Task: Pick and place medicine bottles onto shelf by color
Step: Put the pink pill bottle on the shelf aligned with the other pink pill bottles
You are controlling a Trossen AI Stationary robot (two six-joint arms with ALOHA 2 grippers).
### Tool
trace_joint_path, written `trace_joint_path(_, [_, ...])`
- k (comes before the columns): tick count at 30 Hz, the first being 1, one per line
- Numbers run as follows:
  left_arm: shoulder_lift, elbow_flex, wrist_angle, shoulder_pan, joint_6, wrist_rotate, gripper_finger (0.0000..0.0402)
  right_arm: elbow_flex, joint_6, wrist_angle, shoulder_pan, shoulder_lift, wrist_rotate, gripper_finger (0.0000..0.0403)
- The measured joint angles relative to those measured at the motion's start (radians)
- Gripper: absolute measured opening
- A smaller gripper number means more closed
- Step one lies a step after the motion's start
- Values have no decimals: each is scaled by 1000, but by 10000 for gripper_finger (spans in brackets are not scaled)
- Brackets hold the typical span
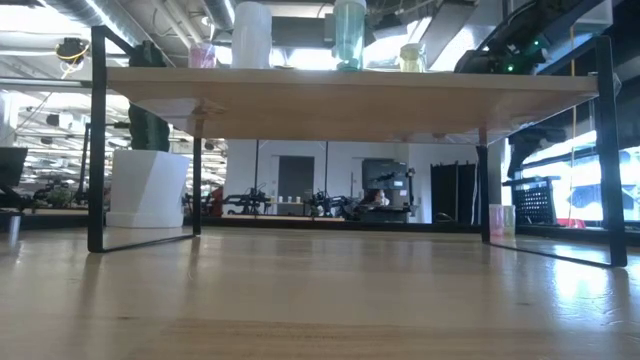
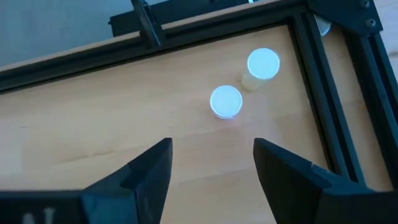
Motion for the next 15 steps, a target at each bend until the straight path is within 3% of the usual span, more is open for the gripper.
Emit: trace_joint_path(15, [0, 0, 0, 0, -1, 0, 242, 0, 22, 36, 0, 137, 27, 227])
